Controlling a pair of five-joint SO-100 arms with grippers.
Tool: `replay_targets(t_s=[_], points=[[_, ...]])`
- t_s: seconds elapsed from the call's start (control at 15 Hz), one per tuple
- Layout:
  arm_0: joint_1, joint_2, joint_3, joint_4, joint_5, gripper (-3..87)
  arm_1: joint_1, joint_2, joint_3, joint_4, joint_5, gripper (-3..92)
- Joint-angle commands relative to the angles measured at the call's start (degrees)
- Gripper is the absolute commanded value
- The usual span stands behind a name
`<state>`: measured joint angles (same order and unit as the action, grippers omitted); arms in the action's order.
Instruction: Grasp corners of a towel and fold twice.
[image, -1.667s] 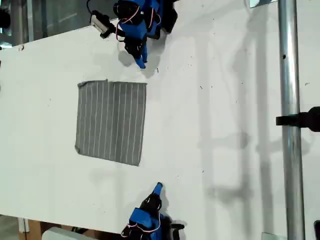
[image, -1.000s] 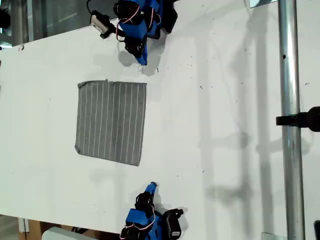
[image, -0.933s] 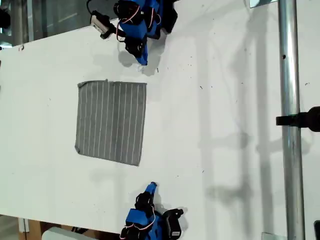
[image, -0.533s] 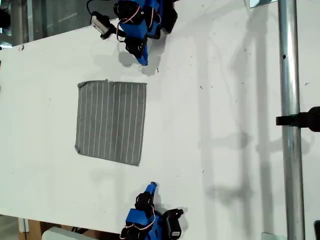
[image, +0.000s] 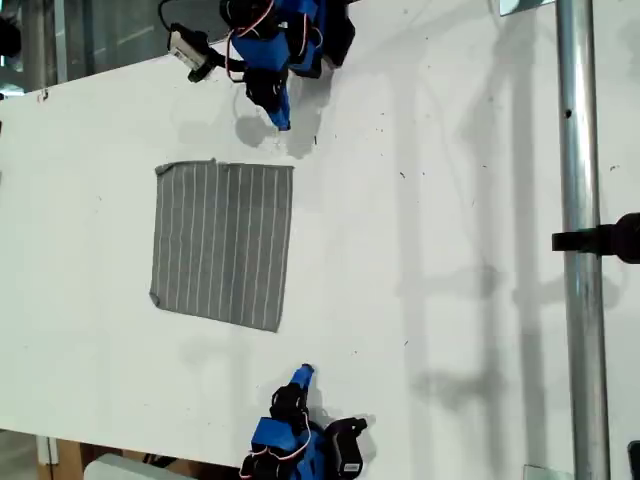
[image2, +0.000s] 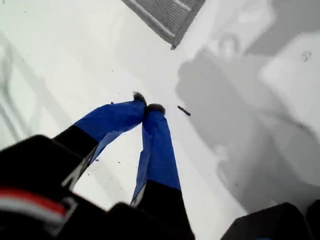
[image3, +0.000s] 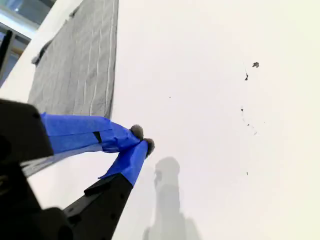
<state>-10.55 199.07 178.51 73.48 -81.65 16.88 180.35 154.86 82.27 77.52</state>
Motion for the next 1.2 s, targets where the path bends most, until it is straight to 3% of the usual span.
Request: replay_targets(t_s=[0.0,0.27,0.47,0.53,0.6,0.8,1.13], points=[[-0.4,0.1,0.3,0.4,-0.3,-2.9,2.4,-15.6,-17.9,-0.1,-9.1,0.2],[-0.3,0.1,0.3,0.4,-0.4,-2.9,7.3,-48.2,-48.2,3.6,-32.2,-0.2],[-0.2,0.1,0.3,0.4,-0.4,-2.9,8.6,-65.5,-67.2,10.0,-44.0,-0.1],[-0.1,0.1,0.3,0.4,-0.4,-2.9,8.3,-69.9,-73.2,12.8,-47.4,19.5],[-0.1,0.1,0.3,0.4,-0.4,-2.9,8.1,-73.3,-77.3,14.9,-50.5,32.2],[0.0,0.1,0.3,0.4,-0.5,-2.9,10.2,-75.7,-75.8,13.9,-53.8,42.5],[0.1,0.1,0.3,0.4,-0.6,-2.9,15.0,-77.0,-53.3,-3.9,-56.8,40.7]])
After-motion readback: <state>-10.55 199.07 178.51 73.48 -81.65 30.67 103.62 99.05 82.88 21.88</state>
